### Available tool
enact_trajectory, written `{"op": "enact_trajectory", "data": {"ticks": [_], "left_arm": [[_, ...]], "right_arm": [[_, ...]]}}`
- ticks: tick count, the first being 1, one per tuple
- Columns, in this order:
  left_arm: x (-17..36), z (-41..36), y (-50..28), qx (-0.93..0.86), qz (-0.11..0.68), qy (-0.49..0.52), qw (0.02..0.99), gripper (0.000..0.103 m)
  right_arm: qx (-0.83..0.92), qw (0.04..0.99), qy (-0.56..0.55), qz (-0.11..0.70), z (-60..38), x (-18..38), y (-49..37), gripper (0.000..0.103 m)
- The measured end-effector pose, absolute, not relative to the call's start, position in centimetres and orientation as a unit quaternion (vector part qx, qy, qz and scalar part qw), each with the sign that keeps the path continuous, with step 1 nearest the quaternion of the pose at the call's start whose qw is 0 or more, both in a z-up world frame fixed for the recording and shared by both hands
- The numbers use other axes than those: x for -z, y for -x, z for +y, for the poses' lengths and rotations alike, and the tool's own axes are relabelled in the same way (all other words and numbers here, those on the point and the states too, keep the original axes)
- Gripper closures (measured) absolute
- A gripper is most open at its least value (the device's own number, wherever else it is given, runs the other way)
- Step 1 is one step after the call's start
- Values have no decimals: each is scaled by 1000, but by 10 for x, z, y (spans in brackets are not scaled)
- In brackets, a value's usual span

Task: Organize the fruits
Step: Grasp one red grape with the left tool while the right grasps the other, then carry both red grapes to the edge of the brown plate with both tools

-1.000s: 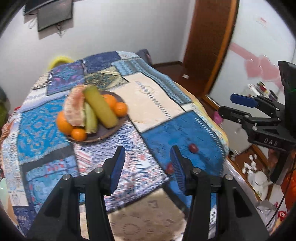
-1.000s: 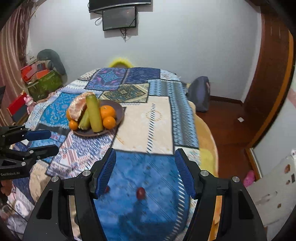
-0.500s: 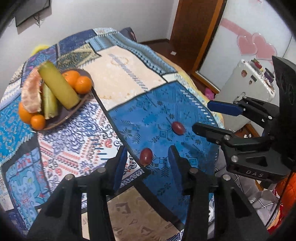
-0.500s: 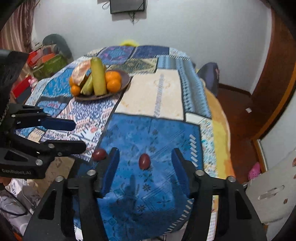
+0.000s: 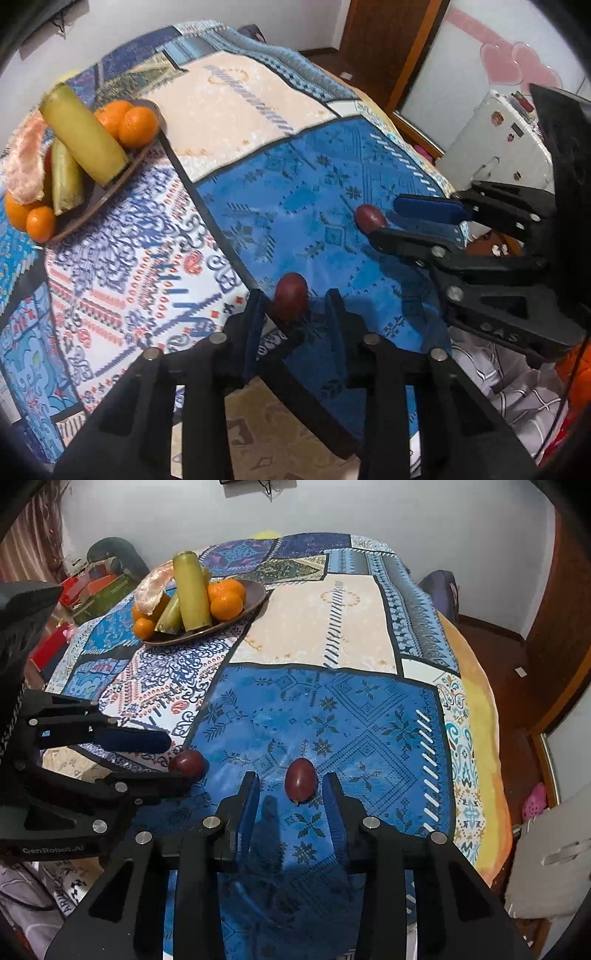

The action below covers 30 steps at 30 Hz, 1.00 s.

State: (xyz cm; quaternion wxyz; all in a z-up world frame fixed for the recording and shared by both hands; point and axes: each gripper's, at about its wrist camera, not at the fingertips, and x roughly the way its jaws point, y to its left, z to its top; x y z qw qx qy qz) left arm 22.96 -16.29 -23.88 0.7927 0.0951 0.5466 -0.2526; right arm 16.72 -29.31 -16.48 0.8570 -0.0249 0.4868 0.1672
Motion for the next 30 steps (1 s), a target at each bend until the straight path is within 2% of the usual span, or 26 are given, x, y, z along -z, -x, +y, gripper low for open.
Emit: {"op": "enact_trajectory", "data": {"ticks": [4, 15, 30], "left_arm": [[245, -166, -229, 250, 550, -104, 790, 73], [248, -167, -240, 248, 553, -95, 790, 83], [221, -129, -246, 224, 526, -69, 817, 83]], "right_arm": [[-164, 846, 16, 507, -294, 175, -173, 82], [-169, 845, 13, 507, -291, 181, -176, 85], [-175, 862, 28, 475, -282, 155, -178, 85]]}}
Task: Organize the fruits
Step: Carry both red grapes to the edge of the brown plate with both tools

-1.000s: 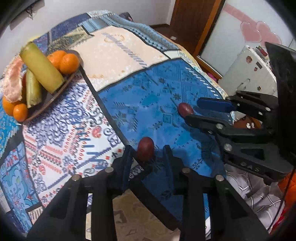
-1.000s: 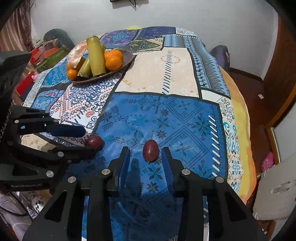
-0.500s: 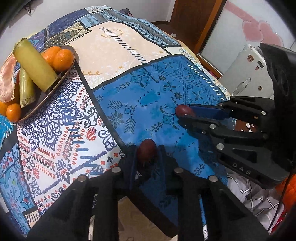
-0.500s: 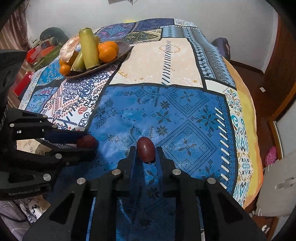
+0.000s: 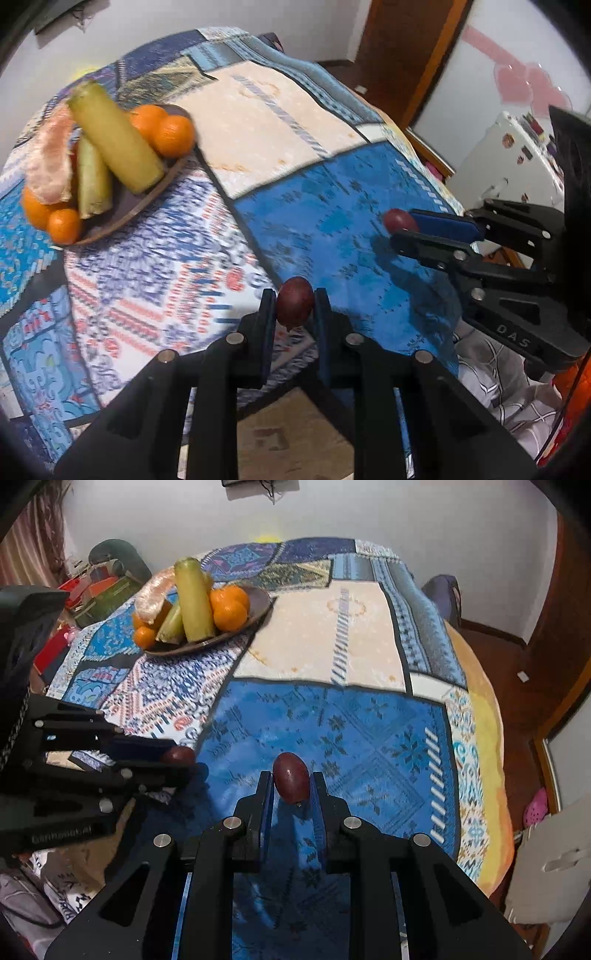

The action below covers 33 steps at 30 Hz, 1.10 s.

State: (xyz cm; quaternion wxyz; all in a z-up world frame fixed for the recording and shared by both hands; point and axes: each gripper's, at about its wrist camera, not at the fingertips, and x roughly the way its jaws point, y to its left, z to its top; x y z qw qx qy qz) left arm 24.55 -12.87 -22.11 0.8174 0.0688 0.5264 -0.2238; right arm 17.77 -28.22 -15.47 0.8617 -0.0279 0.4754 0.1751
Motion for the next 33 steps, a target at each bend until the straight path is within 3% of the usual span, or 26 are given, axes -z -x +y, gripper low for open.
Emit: {"op": "enact_trajectory", "data": {"ticks": [20, 33], "left_arm": [[158, -28, -270, 130, 452, -9, 883, 83], [164, 22, -291, 94, 444, 16, 891, 83]], "right_arm": [[-233, 877, 48, 416, -210, 109, -214, 85], [-264, 874, 50, 405, -170, 105, -247, 85]]}}
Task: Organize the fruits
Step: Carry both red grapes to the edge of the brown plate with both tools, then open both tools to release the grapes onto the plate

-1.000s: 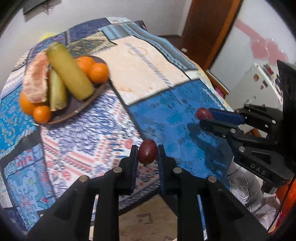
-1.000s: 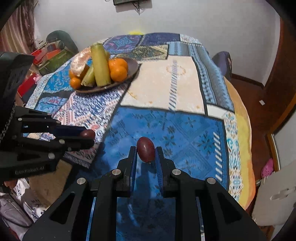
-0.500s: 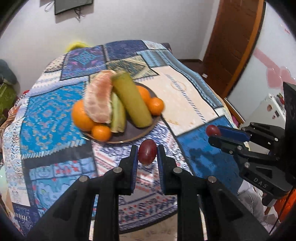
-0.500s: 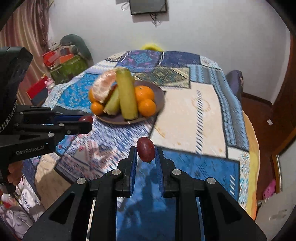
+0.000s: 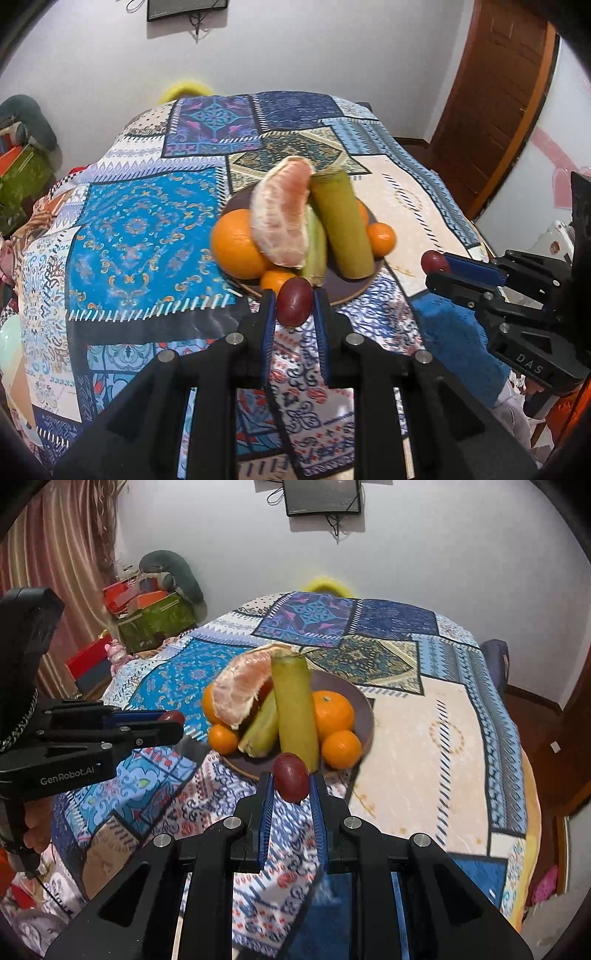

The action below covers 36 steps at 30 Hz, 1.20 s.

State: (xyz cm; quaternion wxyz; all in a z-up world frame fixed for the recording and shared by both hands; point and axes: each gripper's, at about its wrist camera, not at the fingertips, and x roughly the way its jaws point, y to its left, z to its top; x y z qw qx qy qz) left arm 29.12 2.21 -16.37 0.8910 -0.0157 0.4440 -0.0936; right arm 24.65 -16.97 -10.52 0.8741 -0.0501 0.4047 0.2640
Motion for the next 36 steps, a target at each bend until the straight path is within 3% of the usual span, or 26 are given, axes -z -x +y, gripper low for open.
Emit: {"op": "enact_trajectory", "data": {"ticks": [11, 36], "left_arm": [[190, 39, -310, 91, 458, 38, 883, 83], [196, 26, -320, 129, 461, 50, 876, 83]], "right_arm": [[-287, 857, 56, 424, -135, 132, -269, 85], [-293, 839, 67, 453, -114, 165, -289, 85]]}}
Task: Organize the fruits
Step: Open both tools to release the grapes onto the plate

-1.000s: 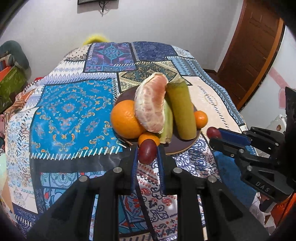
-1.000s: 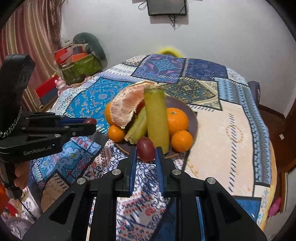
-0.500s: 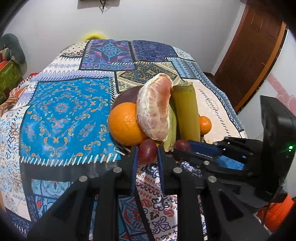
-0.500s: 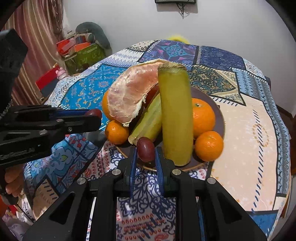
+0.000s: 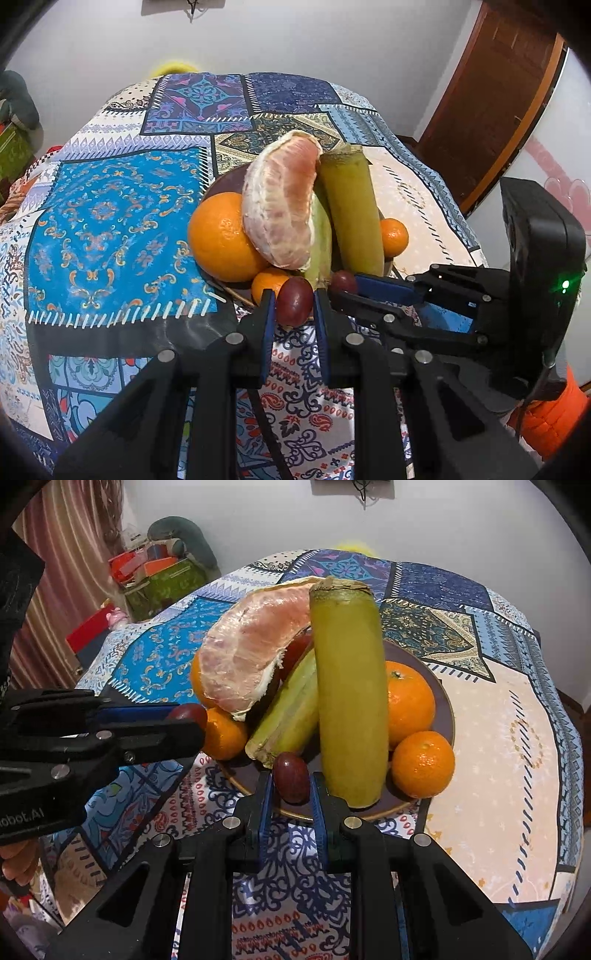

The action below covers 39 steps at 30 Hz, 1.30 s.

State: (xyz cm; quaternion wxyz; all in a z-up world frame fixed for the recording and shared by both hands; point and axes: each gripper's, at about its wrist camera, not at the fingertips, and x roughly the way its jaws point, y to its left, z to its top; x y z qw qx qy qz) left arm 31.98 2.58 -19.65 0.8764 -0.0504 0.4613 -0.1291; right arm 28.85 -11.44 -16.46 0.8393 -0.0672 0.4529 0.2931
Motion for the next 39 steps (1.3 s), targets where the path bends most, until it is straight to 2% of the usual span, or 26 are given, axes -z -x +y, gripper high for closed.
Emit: {"op": "enact_trajectory", "data": {"ticks": [7, 20, 36, 39], "left_arm": [[189, 12, -322, 138, 455, 42, 879, 83], [199, -20, -339, 139, 464, 27, 874, 83], [208, -29, -357, 122, 461, 14, 879, 83], [208, -28, -357, 125, 463, 16, 877, 79]], "right_arm": [[-295, 841, 51, 451, -132, 154, -284, 79], [-260, 858, 29, 441, -191, 142, -273, 78], [-262, 867, 12, 424, -201, 136, -270, 78], [-264, 867, 11, 423, -201, 135, -270, 78]]}}
